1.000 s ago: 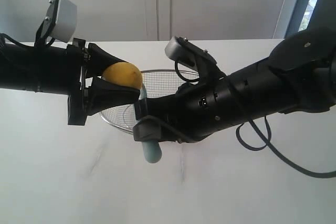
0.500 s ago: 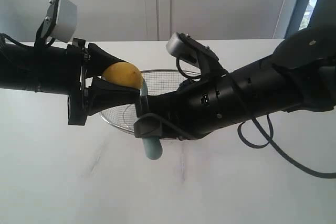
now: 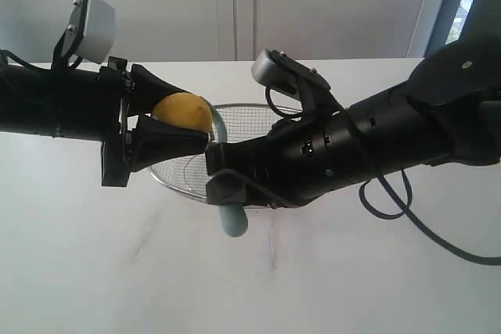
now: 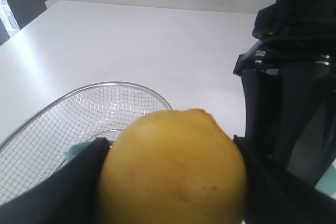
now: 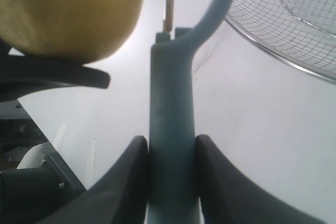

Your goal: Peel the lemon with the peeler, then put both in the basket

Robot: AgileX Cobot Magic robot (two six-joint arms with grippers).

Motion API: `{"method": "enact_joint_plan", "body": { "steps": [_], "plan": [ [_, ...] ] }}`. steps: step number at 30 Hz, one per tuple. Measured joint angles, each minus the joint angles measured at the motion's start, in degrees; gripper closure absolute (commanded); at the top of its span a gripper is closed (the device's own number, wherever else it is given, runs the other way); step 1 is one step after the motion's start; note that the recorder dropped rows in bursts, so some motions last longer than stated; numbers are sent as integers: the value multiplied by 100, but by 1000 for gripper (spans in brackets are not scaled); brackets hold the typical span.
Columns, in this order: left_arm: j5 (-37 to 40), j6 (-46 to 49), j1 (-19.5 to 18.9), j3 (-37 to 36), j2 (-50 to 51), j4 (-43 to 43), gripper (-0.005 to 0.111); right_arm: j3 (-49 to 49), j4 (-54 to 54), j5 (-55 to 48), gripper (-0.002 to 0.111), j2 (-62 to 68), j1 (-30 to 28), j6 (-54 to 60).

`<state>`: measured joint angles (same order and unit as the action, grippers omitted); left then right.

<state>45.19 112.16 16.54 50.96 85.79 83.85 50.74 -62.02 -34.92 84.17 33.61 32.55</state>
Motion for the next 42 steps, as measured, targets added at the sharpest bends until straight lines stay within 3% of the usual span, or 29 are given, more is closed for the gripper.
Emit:
{"method": "enact_joint_plan", "body": {
  "steps": [14, 26, 31, 42],
  "plan": [
    [-17, 0, 0, 0, 0, 0, 107, 0, 0, 0, 108, -49, 0, -32],
    [-17, 0, 0, 0, 0, 0, 107, 0, 544, 219, 108, -908, 0, -428],
    [-27, 0, 0, 0, 0, 0, 107, 0, 1307, 253, 108, -1697, -50, -1093],
    [-27, 0, 0, 0, 0, 0, 107, 0, 4132, 126, 108, -2849, -128, -3484]
  ]
}}
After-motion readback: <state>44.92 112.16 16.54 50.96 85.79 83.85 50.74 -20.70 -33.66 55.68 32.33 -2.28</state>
